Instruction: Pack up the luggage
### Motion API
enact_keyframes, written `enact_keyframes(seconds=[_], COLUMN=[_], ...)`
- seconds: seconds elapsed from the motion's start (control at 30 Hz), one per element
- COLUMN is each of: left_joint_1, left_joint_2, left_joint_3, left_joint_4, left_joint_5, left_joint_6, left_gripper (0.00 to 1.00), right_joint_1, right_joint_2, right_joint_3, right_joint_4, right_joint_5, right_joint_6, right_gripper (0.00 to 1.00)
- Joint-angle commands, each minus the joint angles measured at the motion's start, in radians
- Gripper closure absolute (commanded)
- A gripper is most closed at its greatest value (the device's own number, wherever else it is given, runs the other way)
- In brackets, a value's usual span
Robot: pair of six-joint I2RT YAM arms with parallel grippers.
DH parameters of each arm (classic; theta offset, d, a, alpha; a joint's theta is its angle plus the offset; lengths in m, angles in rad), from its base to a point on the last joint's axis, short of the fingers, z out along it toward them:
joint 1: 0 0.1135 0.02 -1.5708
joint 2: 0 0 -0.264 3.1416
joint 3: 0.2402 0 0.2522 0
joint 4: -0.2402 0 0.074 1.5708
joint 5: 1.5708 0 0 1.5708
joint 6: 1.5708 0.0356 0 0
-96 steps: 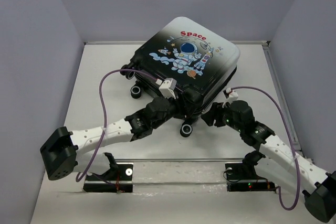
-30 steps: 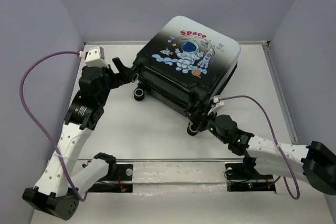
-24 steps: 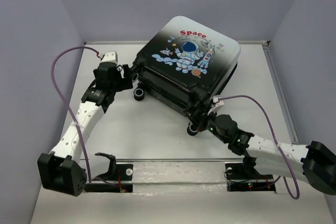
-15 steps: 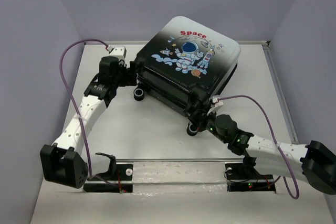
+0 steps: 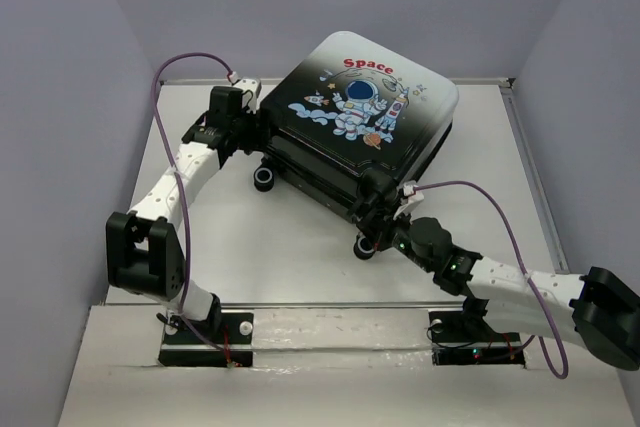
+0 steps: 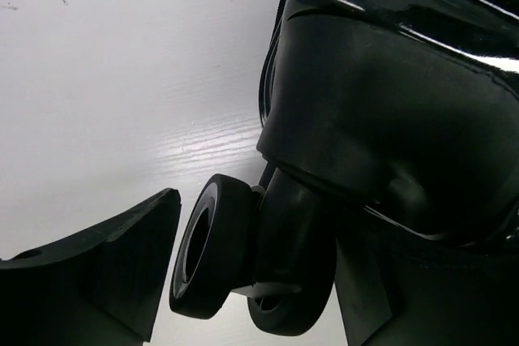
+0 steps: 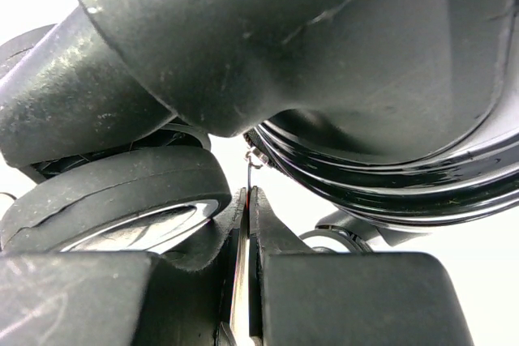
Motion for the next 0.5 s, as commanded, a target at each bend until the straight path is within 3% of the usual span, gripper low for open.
enact_keyframes(seconds=[0.0, 0.07, 0.1, 0.17, 0.47], left_joint_1=[-0.001, -0.001, -0.001, -0.002, -0.103], left_joint_2=[0.029, 0.037, 0.034, 0.020, -0.195], left_joint_3=[0.081, 0.076, 0.073, 0.052, -0.247], left_joint_4=[0.026, 0.034, 0.039, 0.048, 0.170], left_joint_5=[0.079, 0.090, 0.102, 0.135, 0.176], left_joint_6=[0.030, 0.020, 0.016, -0.009, -0.118], left_gripper=[0.26, 0.45, 0.74, 0.94, 0.94], right_joint_1=[0.003, 0.003, -0.007, -0.041, -0.303], right_joint_2=[-0.024, -0.026, -0.029, -0.032, -0.100], right_joint_3=[0.005, 0.007, 0.008, 0.011, 0.131], right_joint_4=[0.089, 0.081, 0.077, 0.061, -0.102], right_joint_5=[-0.093, -0.095, -0.094, -0.119, -0.314], right_joint_6=[0.003, 0.001, -0.002, -0.004, -0.082], right_gripper=[0.93, 0.93, 0.93, 0.93, 0.93])
